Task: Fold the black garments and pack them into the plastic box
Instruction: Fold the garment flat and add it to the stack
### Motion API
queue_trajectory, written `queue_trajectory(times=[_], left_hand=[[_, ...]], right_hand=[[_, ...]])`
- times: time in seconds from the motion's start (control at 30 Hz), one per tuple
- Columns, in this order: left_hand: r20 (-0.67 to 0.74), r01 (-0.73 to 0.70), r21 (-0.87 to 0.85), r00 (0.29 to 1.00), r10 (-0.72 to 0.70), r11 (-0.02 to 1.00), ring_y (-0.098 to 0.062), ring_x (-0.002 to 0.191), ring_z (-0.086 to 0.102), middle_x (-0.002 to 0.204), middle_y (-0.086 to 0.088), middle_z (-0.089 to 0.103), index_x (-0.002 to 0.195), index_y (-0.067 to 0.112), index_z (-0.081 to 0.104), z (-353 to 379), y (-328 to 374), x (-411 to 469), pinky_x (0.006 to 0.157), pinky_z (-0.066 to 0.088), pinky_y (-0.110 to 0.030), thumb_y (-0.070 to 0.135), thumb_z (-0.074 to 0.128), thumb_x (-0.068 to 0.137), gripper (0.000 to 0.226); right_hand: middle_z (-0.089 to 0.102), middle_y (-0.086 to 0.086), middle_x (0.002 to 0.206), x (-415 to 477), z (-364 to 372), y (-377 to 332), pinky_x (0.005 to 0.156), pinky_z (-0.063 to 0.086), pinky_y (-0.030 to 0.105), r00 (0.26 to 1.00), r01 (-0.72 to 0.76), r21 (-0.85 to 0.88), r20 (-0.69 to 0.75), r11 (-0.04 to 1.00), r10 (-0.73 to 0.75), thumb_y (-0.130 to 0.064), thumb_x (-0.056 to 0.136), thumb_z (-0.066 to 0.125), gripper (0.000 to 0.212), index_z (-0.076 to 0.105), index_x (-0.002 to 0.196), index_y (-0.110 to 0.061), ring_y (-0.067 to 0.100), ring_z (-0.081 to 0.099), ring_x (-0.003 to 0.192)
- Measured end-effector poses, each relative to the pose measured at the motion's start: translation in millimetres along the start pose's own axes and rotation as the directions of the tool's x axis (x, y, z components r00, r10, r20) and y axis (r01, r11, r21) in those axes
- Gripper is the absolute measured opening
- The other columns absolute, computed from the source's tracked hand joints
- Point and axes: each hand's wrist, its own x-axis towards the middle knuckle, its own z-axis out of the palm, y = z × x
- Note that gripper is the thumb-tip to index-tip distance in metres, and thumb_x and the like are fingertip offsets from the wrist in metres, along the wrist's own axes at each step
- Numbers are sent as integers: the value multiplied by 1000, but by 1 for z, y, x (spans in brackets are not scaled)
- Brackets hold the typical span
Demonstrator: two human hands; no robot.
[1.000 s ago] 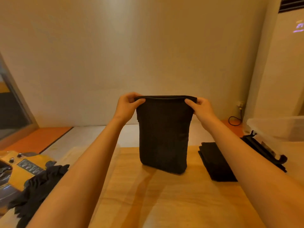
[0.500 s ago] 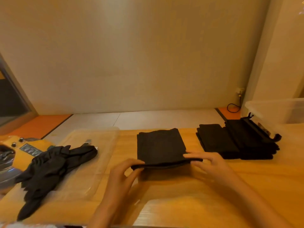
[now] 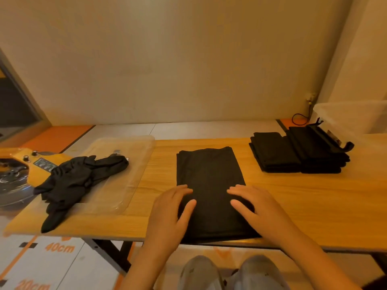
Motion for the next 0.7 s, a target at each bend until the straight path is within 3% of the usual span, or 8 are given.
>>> queue_trajectory(times=[0.1,0.23,0.37,0.47,0.57,0.63,0.7], left_hand=[[165,28,221,984,-66,975,-11,144,19,158,3,22,150,21,26,31,10,40,118,18,-31,41,34,101,53],[306,71,389,931,-201,918,-11,148,-3,162,0,0,154,18,4,52,-16,49,121,1,-32,50,23,101,65],[342,87,377,912,-227,922,-10,147,-4,162,3,-1,154,19,3,51,-26,46,120,-2,-32,53,23,100,68],[259,164,339,930,-260,926,-12,148,-2,162,1,2,154,19,9,52,-19,63,119,1,-35,51,24,100,65],[169,122,350,967,-191,929,-13,148,3,161,0,10,153,18,17,58,-13,101,118,2,-37,46,27,102,59],[230,69,385,959,-168,920,-13,148,3,161,0,11,153,17,17,63,-18,126,118,-2,-38,43,27,102,58],[317,67,417,924,-214,906,-13,148,1,162,0,7,153,18,14,68,-34,141,118,-4,-39,45,25,102,59]], right_hand=[[18,-11,158,35,32,-21,117,3,27,999,11,-173,50,985,-2,-44,102,30,52,21,151,-28,3,9,145],[-3,-6,161,51,54,-3,119,-3,35,986,-84,-374,102,924,131,-47,102,18,58,0,153,-24,10,-7,147],[-5,-4,161,48,43,15,118,-4,39,962,-220,-386,69,896,266,-50,101,19,61,-1,153,-24,14,-9,147],[-5,0,161,64,36,15,119,-4,40,943,-304,-407,0,861,332,-48,102,20,63,-1,153,-19,17,-10,147],[-6,1,161,98,36,4,119,-5,40,974,-215,-405,-28,889,223,-42,103,22,61,-2,153,-17,16,-10,147],[-6,1,161,121,41,1,118,-8,40,986,-135,-445,26,885,163,-40,104,22,60,-1,153,-16,16,-11,147],[-4,1,161,137,45,10,118,-6,41,977,-144,-459,76,877,200,-42,103,22,60,0,153,-16,16,-10,147]])
